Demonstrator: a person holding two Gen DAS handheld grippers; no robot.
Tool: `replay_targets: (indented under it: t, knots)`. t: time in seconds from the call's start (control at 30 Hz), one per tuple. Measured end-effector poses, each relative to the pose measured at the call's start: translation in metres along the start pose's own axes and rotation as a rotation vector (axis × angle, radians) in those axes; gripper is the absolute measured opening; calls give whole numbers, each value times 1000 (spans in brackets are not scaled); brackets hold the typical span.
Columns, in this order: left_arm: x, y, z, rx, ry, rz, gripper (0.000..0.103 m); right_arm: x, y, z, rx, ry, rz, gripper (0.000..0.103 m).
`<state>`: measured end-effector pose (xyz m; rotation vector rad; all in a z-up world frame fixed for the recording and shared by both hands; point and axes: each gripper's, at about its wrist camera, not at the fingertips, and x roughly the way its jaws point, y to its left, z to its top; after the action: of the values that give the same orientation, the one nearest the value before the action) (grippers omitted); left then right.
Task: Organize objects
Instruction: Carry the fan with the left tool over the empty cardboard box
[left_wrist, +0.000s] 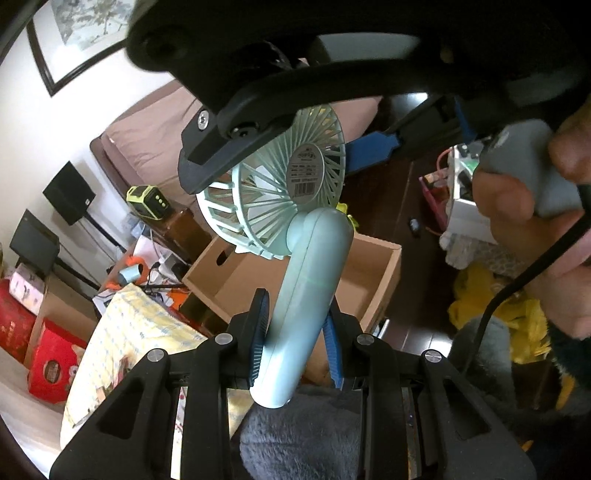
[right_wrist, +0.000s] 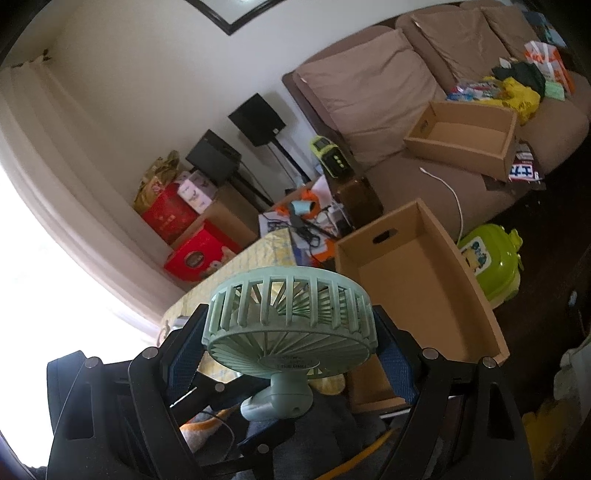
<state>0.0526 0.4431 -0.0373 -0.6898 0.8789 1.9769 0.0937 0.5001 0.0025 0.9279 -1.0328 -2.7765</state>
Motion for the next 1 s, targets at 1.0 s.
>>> replay_targets:
  t: [1.0]
  knots:
    - [52,-14,5,-46,87,-117,26,26,-51,-2,94,64,-82,85]
